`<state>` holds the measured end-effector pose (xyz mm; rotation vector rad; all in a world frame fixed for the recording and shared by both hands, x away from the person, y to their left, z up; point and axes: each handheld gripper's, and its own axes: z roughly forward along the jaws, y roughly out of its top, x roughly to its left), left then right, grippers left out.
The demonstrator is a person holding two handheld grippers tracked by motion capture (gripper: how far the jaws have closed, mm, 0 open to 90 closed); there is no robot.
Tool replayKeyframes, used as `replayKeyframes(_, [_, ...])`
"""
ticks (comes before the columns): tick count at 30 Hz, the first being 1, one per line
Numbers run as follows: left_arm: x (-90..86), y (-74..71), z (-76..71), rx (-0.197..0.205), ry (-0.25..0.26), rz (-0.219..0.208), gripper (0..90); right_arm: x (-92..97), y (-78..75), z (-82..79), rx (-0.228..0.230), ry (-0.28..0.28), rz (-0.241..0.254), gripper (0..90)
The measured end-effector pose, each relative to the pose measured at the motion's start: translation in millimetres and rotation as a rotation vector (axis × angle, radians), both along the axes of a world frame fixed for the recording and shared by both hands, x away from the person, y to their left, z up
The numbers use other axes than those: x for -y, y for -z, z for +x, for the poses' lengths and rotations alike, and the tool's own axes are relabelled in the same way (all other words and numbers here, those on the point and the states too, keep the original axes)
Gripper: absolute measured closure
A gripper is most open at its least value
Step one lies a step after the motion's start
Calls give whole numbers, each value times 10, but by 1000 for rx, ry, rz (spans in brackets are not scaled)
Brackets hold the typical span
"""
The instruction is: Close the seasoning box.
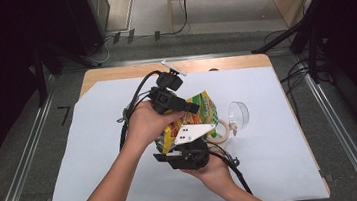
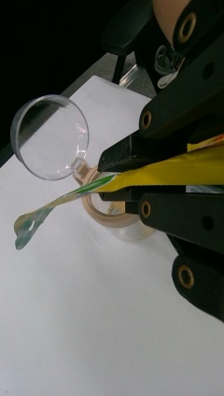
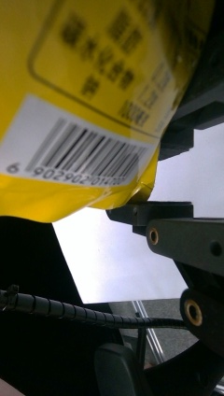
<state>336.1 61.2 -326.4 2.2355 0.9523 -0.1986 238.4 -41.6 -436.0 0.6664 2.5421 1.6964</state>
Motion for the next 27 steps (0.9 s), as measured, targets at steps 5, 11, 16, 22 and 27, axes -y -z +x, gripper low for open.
replayKeyframes(5, [5, -9, -3, 5, 3, 3, 845, 3, -3, 0, 2, 1, 0, 720])
replayKeyframes(11, [5, -1, -2, 0, 1, 1, 844, 2, 0, 0, -1, 1, 0, 720])
replayKeyframes(16, [3, 0, 1, -2, 2, -1, 844, 5, 0, 4, -1, -2, -6, 720])
replayKeyframes(22, [7, -3, 0, -1, 3, 1, 844, 3, -2, -1, -3, 0, 0, 720])
replayKeyframes(27, [17, -14, -3, 1, 7, 5, 843, 6, -6, -2, -1, 2, 3, 720])
